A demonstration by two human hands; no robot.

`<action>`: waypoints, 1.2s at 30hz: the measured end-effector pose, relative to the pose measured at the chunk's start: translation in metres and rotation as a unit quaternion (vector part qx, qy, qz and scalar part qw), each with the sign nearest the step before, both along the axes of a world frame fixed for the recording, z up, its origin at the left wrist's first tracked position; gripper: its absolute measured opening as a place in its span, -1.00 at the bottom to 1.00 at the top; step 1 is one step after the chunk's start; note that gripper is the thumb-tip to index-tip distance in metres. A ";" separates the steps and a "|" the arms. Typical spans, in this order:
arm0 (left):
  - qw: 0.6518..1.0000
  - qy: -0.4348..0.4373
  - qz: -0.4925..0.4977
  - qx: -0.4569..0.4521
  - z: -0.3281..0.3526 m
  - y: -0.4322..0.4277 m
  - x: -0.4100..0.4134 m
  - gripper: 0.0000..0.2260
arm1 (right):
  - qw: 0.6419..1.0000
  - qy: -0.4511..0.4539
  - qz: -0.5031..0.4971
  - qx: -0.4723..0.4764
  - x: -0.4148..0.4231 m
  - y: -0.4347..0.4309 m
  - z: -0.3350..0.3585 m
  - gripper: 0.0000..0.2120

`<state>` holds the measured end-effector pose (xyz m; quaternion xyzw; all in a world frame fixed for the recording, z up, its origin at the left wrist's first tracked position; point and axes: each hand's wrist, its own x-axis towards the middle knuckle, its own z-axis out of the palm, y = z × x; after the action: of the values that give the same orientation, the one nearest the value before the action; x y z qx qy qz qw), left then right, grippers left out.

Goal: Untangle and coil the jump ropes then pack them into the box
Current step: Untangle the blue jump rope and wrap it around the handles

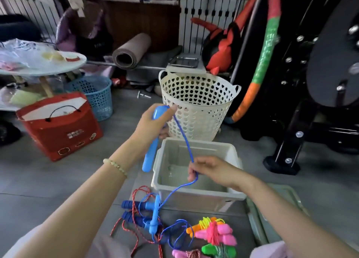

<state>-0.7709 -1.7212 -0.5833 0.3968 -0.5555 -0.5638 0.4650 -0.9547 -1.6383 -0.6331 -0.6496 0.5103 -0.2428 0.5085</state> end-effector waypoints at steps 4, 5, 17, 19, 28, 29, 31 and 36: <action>0.982 -0.160 -0.095 0.023 -0.039 0.003 0.017 -0.86 | 0.995 -0.081 -0.058 0.025 0.000 -0.009 0.011 -0.80; 0.969 -0.193 -0.151 0.031 -0.048 0.012 0.013 -0.88 | 0.986 -0.132 -0.098 -0.001 0.001 -0.015 0.022 -0.80; 0.979 0.105 -0.140 0.100 -0.009 0.015 0.009 -0.86 | 0.964 -0.194 0.022 0.179 0.029 -0.023 0.012 -0.38; 0.986 0.127 -0.073 0.086 0.000 0.001 0.023 -0.86 | 0.978 -0.082 0.088 0.171 0.031 -0.019 0.006 -0.49; 0.969 -0.088 -0.214 0.085 -0.037 0.009 0.027 -0.84 | 0.964 -0.215 -0.145 -0.063 0.018 -0.034 0.035 -0.82; 0.955 -0.122 -0.261 0.067 -0.039 0.018 0.020 -0.85 | 0.951 -0.236 -0.178 -0.089 0.017 -0.037 0.039 -0.83; 0.954 -0.133 -0.268 0.029 -0.035 0.026 0.010 -0.91 | 0.933 -0.259 -0.227 -0.104 0.013 -0.040 0.042 -0.83; 0.984 0.028 -0.173 0.043 -0.004 0.017 0.017 -0.88 | 0.969 -0.228 -0.091 0.014 0.028 -0.036 0.027 -0.54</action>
<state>-0.7543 -1.7043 -0.5875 0.2982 -0.5783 -0.6697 0.3579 -0.9267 -1.6743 -0.6062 -0.5210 0.4408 -0.4225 0.5964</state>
